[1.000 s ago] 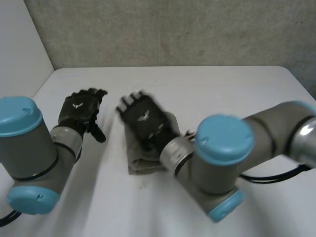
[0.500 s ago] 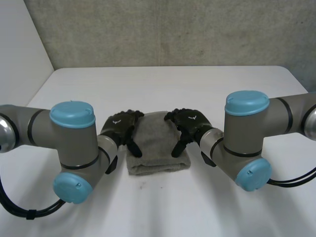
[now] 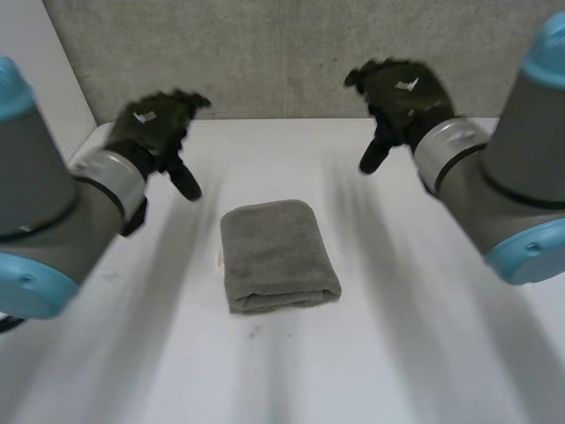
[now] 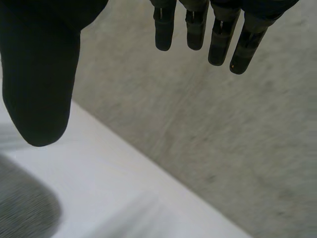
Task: Fold the towel.
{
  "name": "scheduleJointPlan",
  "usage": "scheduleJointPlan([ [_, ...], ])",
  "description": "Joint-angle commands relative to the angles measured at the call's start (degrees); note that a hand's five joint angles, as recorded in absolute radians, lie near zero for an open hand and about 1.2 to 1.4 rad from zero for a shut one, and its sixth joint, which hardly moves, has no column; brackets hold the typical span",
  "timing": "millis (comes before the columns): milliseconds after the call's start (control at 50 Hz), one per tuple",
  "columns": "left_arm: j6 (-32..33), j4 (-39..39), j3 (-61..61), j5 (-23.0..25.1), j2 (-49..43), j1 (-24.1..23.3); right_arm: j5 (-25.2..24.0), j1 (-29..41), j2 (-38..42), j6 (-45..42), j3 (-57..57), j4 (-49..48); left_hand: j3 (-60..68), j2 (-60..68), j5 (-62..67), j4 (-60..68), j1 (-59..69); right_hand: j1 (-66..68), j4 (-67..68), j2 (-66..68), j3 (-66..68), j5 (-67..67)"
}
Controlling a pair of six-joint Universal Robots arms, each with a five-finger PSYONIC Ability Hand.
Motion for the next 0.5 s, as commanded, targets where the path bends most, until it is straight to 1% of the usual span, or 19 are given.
scheduleJointPlan([
  [20, -0.25, -10.58, 4.83, 0.11, 7.77, 3.35, 0.80, -4.44, -7.35, -4.98, 3.37, 1.95, 0.52, 0.59, -1.76, 0.43, -0.18, -2.05, -3.43, -2.75, -2.20, -2.59],
  [40, -0.16, -11.97, 4.83, 0.29, 8.99, 4.22, 0.80, -4.45, -7.36, -4.98, 3.38, 1.95, 0.52, 0.59, -1.76, 0.43, -0.18, -2.05, -3.43, -2.75, -2.20, -2.59],
  [100, -0.33, -12.60, 4.30, 0.29, 10.32, 5.46, 0.54, -4.89, -9.56, -5.34, 5.58, 1.95, 0.52, 0.59, -1.76, 0.43, -0.18, -2.05, -3.43, -2.75, -2.20, -2.59],
  [140, -0.42, -12.51, 3.95, 0.29, 10.49, 5.64, 0.45, -4.89, -11.22, -5.42, 8.11, 1.60, 0.52, 0.59, -1.76, 0.43, -0.18, -2.05, -3.43, -2.75, -2.20, -2.59],
  [240, -0.60, -12.51, 2.37, 0.29, 10.50, 5.64, 0.54, -5.06, -12.72, -4.99, 9.97, 1.07, 0.52, 0.59, -1.76, 0.43, -0.18, -2.05, -3.43, -2.75, -2.20, -2.59],
  [500, -0.60, -11.55, 0.87, 0.38, 10.41, 5.73, 0.45, -5.33, -12.72, -4.90, 12.87, -0.42, 0.52, 0.59, -1.76, 0.43, -0.18, -2.05, -3.43, -2.75, -2.20, -2.59],
])
